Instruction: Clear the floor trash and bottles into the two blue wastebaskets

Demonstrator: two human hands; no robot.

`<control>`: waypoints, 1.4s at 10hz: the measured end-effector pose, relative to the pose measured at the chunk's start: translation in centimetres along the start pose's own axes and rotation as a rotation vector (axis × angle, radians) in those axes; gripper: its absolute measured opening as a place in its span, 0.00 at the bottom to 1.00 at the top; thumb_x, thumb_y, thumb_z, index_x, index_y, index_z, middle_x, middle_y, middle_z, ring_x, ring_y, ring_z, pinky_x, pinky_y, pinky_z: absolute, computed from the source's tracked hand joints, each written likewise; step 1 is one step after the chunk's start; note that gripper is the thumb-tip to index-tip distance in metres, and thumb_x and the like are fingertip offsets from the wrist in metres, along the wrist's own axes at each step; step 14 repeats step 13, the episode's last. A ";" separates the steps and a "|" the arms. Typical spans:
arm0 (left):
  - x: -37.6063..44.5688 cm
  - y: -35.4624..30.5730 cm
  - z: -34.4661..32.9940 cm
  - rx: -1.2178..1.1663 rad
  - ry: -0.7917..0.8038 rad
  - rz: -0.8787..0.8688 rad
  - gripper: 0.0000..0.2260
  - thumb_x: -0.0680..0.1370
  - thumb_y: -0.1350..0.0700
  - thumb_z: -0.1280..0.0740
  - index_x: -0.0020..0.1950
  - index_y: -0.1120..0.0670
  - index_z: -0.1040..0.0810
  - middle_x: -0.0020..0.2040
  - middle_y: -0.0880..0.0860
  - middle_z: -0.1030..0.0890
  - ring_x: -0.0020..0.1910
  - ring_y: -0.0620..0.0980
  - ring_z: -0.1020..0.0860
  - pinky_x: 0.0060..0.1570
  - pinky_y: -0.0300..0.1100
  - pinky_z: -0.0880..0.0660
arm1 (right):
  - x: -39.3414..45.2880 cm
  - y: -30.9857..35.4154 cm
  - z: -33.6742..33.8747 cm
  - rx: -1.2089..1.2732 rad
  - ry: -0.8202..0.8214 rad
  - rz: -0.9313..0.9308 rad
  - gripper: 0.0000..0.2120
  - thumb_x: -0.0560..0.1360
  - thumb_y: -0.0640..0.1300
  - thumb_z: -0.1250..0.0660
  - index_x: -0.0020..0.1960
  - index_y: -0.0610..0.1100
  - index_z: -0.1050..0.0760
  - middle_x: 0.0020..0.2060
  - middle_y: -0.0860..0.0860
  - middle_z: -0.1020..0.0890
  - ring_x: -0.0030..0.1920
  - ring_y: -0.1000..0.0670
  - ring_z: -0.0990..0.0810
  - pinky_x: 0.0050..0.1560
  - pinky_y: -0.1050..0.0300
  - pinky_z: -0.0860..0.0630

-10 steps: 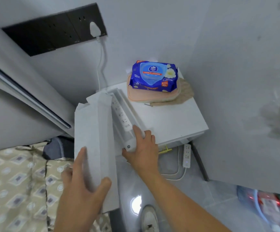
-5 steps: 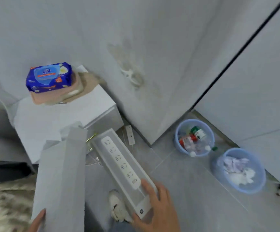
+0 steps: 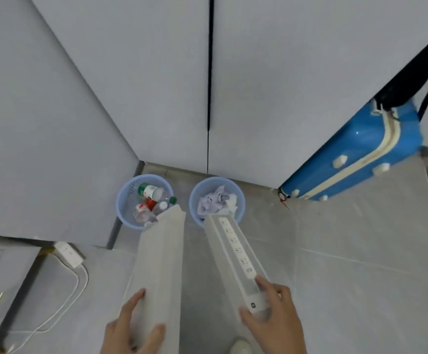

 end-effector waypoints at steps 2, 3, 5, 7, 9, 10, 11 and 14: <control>13.0 -3.4 -9.0 -0.146 0.217 0.205 0.18 0.69 0.38 0.25 0.57 0.35 0.22 0.57 0.54 0.18 0.53 0.54 0.18 0.57 0.54 0.21 | 10.7 -1.7 -1.3 0.292 0.044 -0.257 0.30 0.61 0.69 0.28 0.61 0.69 0.29 0.55 0.57 0.25 0.40 0.56 0.14 0.48 0.49 0.15; 20.9 -4.7 -12.2 -0.029 0.248 0.155 0.18 0.75 0.41 0.27 0.63 0.41 0.24 0.60 0.53 0.21 0.53 0.52 0.21 0.54 0.50 0.23 | 17.2 -0.9 -3.7 0.343 0.057 -0.351 0.33 0.60 0.70 0.30 0.63 0.65 0.27 0.56 0.51 0.20 0.38 0.54 0.13 0.50 0.48 0.15; 32.4 -7.6 -18.3 0.365 0.319 -0.014 0.27 0.75 0.36 0.32 0.71 0.43 0.29 0.63 0.55 0.24 0.53 0.54 0.23 0.47 0.44 0.26 | 27.3 2.0 -6.7 -0.009 0.083 -0.326 0.33 0.68 0.70 0.35 0.70 0.59 0.31 0.56 0.49 0.30 0.53 0.43 0.19 0.50 0.52 0.25; 34.1 -6.1 -23.7 0.615 0.380 -0.064 0.35 0.72 0.32 0.33 0.77 0.41 0.37 0.66 0.55 0.35 0.63 0.60 0.25 0.63 0.52 0.23 | 30.4 3.0 -9.8 -0.259 0.099 -0.271 0.35 0.67 0.72 0.33 0.68 0.55 0.30 0.55 0.48 0.34 0.52 0.43 0.22 0.46 0.53 0.27; 35.3 -4.2 -26.7 0.759 0.318 -0.146 0.39 0.74 0.31 0.34 0.80 0.38 0.47 0.73 0.56 0.44 0.69 0.59 0.30 0.63 0.51 0.25 | 31.0 2.8 -13.3 -0.294 0.025 -0.253 0.38 0.69 0.69 0.32 0.74 0.57 0.38 0.62 0.48 0.34 0.59 0.43 0.26 0.47 0.49 0.24; 35.5 -3.3 -26.8 0.791 0.307 -0.214 0.35 0.78 0.33 0.37 0.81 0.39 0.48 0.73 0.55 0.43 0.71 0.58 0.33 0.62 0.50 0.26 | 30.5 2.9 -14.4 -0.236 0.054 -0.257 0.35 0.75 0.68 0.40 0.78 0.57 0.42 0.68 0.47 0.35 0.64 0.42 0.30 0.54 0.46 0.24; 34.8 -3.4 -25.9 0.746 0.314 -0.271 0.31 0.81 0.38 0.40 0.82 0.41 0.45 0.76 0.55 0.45 0.74 0.57 0.35 0.65 0.51 0.27 | 29.1 3.2 -13.2 -0.179 0.049 -0.246 0.32 0.77 0.65 0.43 0.78 0.57 0.43 0.71 0.48 0.38 0.68 0.42 0.33 0.60 0.42 0.24; 31.3 -5.9 -20.4 0.613 0.246 -0.378 0.27 0.83 0.45 0.39 0.81 0.42 0.43 0.81 0.57 0.44 0.77 0.58 0.34 0.71 0.56 0.28 | 23.2 2.8 -7.2 -0.075 -0.092 -0.158 0.23 0.79 0.57 0.39 0.73 0.56 0.35 0.71 0.52 0.33 0.68 0.48 0.31 0.59 0.46 0.20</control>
Point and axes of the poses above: each hand's wrist, its own x-axis towards the middle knuckle, its own z-axis out of the back of the hand, y = z × x, the point moved 8 cm from there along x, towards the middle knuckle
